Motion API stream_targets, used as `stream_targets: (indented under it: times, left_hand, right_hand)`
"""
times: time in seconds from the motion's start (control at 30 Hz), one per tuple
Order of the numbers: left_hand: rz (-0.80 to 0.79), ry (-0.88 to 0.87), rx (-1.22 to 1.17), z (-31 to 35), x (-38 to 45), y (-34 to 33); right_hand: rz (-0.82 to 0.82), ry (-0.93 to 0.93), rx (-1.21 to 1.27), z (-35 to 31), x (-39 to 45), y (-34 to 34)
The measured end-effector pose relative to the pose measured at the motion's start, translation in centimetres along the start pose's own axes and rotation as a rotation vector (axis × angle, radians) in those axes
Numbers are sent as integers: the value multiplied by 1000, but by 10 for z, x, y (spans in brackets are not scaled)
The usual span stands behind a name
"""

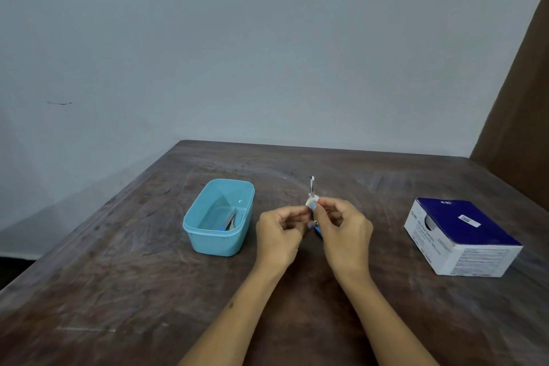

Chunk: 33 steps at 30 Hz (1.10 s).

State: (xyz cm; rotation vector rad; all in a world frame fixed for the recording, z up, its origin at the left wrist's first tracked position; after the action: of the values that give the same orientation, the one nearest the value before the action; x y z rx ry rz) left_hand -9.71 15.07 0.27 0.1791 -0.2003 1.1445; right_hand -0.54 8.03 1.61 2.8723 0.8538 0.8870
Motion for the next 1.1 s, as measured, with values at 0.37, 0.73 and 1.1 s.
stream_targets:
  times: [0.37, 0.73, 1.1]
  left_hand:
    - [2, -59, 67, 0, -1, -2]
    - [31, -43, 43, -2, 0, -2]
    - [23, -33, 44, -6, 1, -2]
  right_hand:
    - [29, 13, -2, -2, 1, 4]
    - [1, 5, 13, -1, 0, 2]
    - [-13, -3, 27, 2, 0, 1]
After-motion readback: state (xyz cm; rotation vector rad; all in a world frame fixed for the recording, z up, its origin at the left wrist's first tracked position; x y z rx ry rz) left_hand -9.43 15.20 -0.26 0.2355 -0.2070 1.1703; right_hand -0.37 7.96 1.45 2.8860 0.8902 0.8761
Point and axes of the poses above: each hand's wrist, its own x-axis towards the middle knuckle, its own y-axis out of the back of the hand, z = x × y, the point moved 3 cm from there along x, towards the middle knuckle
